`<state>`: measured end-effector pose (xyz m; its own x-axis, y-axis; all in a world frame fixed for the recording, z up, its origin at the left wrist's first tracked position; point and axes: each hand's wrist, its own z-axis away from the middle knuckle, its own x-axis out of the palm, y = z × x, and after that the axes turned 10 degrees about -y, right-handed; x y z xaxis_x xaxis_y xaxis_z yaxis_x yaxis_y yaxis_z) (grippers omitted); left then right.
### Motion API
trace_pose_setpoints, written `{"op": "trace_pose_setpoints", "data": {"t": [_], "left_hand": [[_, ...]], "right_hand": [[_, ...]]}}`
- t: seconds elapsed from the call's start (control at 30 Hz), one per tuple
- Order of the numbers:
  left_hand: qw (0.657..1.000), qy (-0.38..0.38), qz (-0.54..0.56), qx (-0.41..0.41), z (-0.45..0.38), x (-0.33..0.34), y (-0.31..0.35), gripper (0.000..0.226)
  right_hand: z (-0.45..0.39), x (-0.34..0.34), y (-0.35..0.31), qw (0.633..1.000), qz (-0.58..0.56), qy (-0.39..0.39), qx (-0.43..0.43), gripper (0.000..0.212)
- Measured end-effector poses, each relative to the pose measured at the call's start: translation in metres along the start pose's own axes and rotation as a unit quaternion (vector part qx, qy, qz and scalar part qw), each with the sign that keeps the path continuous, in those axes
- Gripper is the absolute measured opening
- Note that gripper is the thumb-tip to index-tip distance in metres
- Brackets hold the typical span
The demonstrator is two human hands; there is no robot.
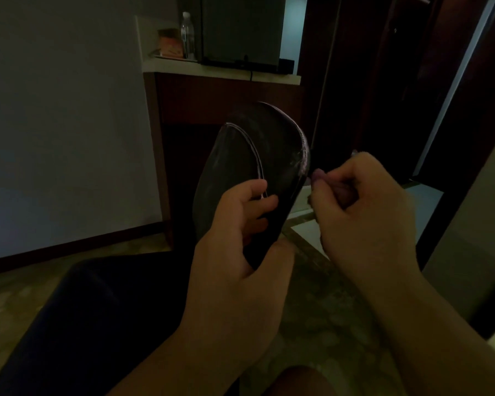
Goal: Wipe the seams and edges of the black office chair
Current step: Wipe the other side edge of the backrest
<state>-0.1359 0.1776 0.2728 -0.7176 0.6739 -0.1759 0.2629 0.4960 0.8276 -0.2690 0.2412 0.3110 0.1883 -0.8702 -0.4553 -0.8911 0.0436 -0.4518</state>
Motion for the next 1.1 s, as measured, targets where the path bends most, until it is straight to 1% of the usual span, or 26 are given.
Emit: {"op": "trace_pose_setpoints", "data": {"t": [0.07,0.13,0.17,0.23,0.27,0.3,0.37,0.43,0.47,0.57,0.63,0.67,0.73,0.8,0.83,0.93,0.97,1.03,1.1], "left_hand": [[1.0,0.0,0.003,0.002,-0.001,0.0,0.002,0.053],[1.0,-0.004,0.005,0.004,-0.002,0.0,0.002,0.052],[1.0,-0.007,0.0,0.001,-0.003,0.001,0.003,0.052],[1.0,-0.011,-0.01,-0.009,-0.002,0.001,0.004,0.054],[1.0,-0.009,-0.008,-0.013,-0.003,0.001,0.004,0.054],[1.0,-0.005,-0.009,-0.014,-0.004,0.001,0.005,0.054],[1.0,0.003,-0.013,-0.011,-0.007,0.001,0.006,0.055],[1.0,0.006,-0.008,-0.007,-0.011,0.002,0.006,0.055],[1.0,0.007,-0.007,-0.008,-0.012,0.003,0.006,0.054],[1.0,0.01,-0.025,-0.013,-0.012,0.004,0.007,0.054],[0.999,0.012,-0.031,-0.012,-0.012,0.004,0.006,0.053],[0.999,0.012,-0.031,-0.012,-0.012,0.004,0.006,0.053],[0.999,0.01,-0.028,-0.011,-0.013,0.005,0.007,0.051],[0.999,0.008,-0.033,-0.005,-0.013,0.006,0.006,0.048],[0.999,0.007,-0.038,-0.005,-0.013,0.006,0.005,0.048],[0.998,0.0,-0.056,-0.007,-0.011,0.007,0.004,0.051],[0.998,0.001,-0.062,-0.006,-0.011,0.007,0.004,0.051],[0.998,0.007,-0.06,-0.003,-0.011,0.007,0.005,0.048],[0.998,0.007,-0.055,0.001,-0.012,0.008,0.006,0.047]], "right_hand": [[-0.002,-0.002,-0.013,0.998,-0.04,-0.012,-0.045,0.014],[-0.003,-0.001,-0.017,0.996,-0.031,-0.035,-0.082,0.013],[-0.004,0.0,-0.012,0.997,-0.012,-0.036,-0.07,0.015],[-0.006,0.0,0.0,1.0,0.011,-0.028,-0.005,0.017],[-0.007,-0.001,0.006,0.999,0.009,-0.027,0.018,0.017],[-0.007,-0.001,0.007,0.999,-0.003,-0.025,0.022,0.017],[-0.008,-0.001,-0.003,0.999,-0.03,-0.02,-0.013,0.014],[-0.011,0.001,-0.012,0.998,-0.023,-0.029,-0.054,0.011],[-0.011,0.001,-0.011,0.998,-0.013,-0.034,-0.054,0.012],[-0.016,-0.001,0.002,0.999,0.008,-0.021,0.027,0.019],[-0.018,-0.004,0.008,0.998,0.004,-0.01,0.057,0.019],[-0.018,-0.005,0.004,0.999,-0.016,-0.006,0.048,0.018],[-0.018,-0.005,-0.009,0.999,-0.05,-0.008,-0.008,0.016],[-0.018,-0.003,-0.016,0.997,-0.026,-0.021,-0.063,0.017],[-0.019,-0.003,-0.013,0.998,-0.008,-0.024,-0.063,0.018],[-0.024,-0.008,0.004,1.0,0.002,-0.018,0.019,0.023],[-0.025,-0.01,0.007,0.999,0.007,-0.016,0.032,0.023],[-0.024,-0.01,0.002,1.0,-0.004,-0.019,0.018,0.021],[-0.024,-0.007,-0.01,0.999,-0.006,-0.025,-0.037,0.019]]}}
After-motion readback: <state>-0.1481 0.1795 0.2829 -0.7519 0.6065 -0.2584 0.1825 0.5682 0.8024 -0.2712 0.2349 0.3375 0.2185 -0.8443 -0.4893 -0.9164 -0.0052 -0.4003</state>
